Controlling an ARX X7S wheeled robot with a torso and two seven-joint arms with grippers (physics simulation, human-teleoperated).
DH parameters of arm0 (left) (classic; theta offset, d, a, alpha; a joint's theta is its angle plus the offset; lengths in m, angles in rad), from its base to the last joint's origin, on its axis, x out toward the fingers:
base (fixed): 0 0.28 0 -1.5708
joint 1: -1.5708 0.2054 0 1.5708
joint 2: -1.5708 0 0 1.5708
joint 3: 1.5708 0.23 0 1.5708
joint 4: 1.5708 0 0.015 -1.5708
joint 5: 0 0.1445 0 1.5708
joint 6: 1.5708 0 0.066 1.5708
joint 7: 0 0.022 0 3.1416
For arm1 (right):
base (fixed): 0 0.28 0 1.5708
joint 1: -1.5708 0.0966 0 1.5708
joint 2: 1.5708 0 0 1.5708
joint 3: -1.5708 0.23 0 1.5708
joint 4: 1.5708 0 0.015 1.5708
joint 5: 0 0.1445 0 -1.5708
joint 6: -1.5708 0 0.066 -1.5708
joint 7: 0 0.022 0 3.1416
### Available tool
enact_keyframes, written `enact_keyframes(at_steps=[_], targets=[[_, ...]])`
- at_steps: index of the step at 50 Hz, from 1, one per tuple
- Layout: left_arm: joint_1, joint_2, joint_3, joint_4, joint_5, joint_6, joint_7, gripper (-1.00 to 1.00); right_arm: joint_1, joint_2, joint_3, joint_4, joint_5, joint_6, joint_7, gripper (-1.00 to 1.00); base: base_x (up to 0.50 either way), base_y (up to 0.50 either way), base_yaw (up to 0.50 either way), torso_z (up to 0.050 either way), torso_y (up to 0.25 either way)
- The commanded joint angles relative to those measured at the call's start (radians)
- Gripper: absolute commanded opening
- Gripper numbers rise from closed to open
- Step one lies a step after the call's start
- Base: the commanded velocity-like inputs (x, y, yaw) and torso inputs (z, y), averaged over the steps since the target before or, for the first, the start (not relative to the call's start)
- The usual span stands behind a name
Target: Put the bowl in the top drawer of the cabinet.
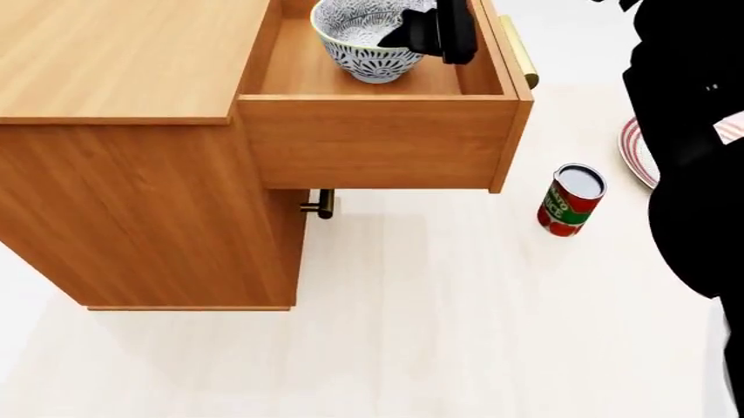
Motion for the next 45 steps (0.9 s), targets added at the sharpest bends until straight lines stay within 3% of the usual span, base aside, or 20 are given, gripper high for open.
enact_keyframes(at_steps=[1, 21, 32, 37, 45], targets=[[0.000, 0.003, -0.001, -0.002, -0.001, 0.009, -0.001, 1.00, 0.025, 0.000, 0.033, 0.000, -0.024, 0.014, -0.019, 1.00, 0.00, 0.00, 0.00, 0.000, 0.000], [0.029, 0.016, 0.000, -0.017, 0.028, 0.050, 0.027, 1.00, 0.138, 0.040, 0.310, 0.000, -0.194, -0.047, -0.005, 1.00, 0.00, 0.00, 0.00, 0.000, 0.000], [0.017, 0.030, 0.020, -0.024, 0.033, 0.056, 0.029, 1.00, 0.168, 0.108, 0.393, -0.011, -0.179, -0.108, 0.140, 1.00, 0.00, 0.00, 0.00, 0.000, 0.000], [0.002, 0.031, 0.028, -0.023, 0.029, 0.051, 0.018, 1.00, 0.024, 0.335, 0.442, -0.618, -0.137, 0.241, 0.214, 1.00, 0.00, 0.00, 0.00, 0.000, 0.000], [-0.005, 0.037, 0.043, -0.020, 0.035, 0.051, 0.011, 1.00, -0.075, 0.480, 0.512, -0.987, -0.093, 0.444, 0.303, 1.00, 0.00, 0.00, 0.00, 0.000, 0.000]])
